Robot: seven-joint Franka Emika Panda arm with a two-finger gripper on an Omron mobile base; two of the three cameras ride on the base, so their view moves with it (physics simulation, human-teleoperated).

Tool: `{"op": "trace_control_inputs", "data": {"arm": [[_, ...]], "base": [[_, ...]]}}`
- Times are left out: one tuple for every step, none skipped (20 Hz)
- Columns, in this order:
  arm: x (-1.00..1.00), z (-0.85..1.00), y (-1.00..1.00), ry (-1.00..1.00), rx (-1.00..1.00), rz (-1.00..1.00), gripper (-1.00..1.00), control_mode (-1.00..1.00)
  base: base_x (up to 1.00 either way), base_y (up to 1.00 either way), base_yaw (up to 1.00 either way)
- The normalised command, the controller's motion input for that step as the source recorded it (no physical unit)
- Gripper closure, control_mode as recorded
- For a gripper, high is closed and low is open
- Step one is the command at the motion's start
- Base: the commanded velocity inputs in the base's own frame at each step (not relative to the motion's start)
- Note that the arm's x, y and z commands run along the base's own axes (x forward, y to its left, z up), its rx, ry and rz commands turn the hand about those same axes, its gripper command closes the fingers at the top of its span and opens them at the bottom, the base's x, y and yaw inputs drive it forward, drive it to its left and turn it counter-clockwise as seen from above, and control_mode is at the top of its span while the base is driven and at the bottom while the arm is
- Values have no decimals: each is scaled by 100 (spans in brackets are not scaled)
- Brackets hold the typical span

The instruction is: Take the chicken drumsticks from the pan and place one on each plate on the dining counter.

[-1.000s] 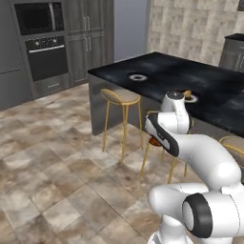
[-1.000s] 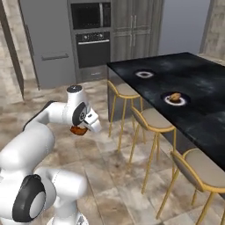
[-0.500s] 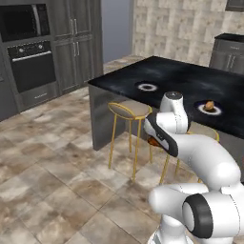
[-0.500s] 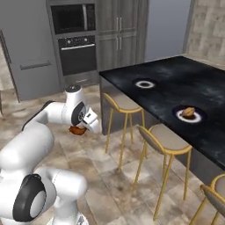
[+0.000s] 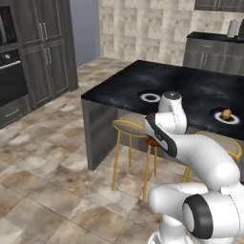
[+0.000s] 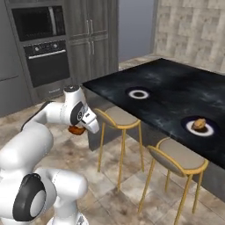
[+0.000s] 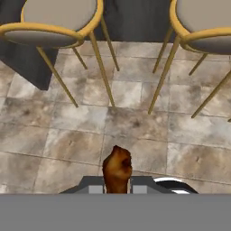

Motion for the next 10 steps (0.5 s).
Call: {"op": "trace_control_inputs", "data": {"arm": [[0, 0, 0, 0, 0, 0, 100, 100], [0, 0, 0, 0, 0, 0, 100, 100], [0, 0, 0, 0, 0, 0, 100, 100], [0, 0, 0, 0, 0, 0, 100, 100], [0, 0, 0, 0, 0, 0, 100, 100], [0, 0, 0, 0, 0, 0, 100, 100], [0, 0, 0, 0, 0, 0, 100, 100], [0, 0, 0, 0, 0, 0, 100, 100], [0, 0, 0, 0, 0, 0, 100, 100], [0, 0, 0, 0, 0, 0, 100, 100]], "base": [[86, 55, -36], [83, 52, -36], [82, 50, -37], [81, 47, -39], [80, 45, -43], [79, 44, -47], [77, 42, -47], [77, 41, -49], [76, 41, -50], [77, 41, -50]]}}
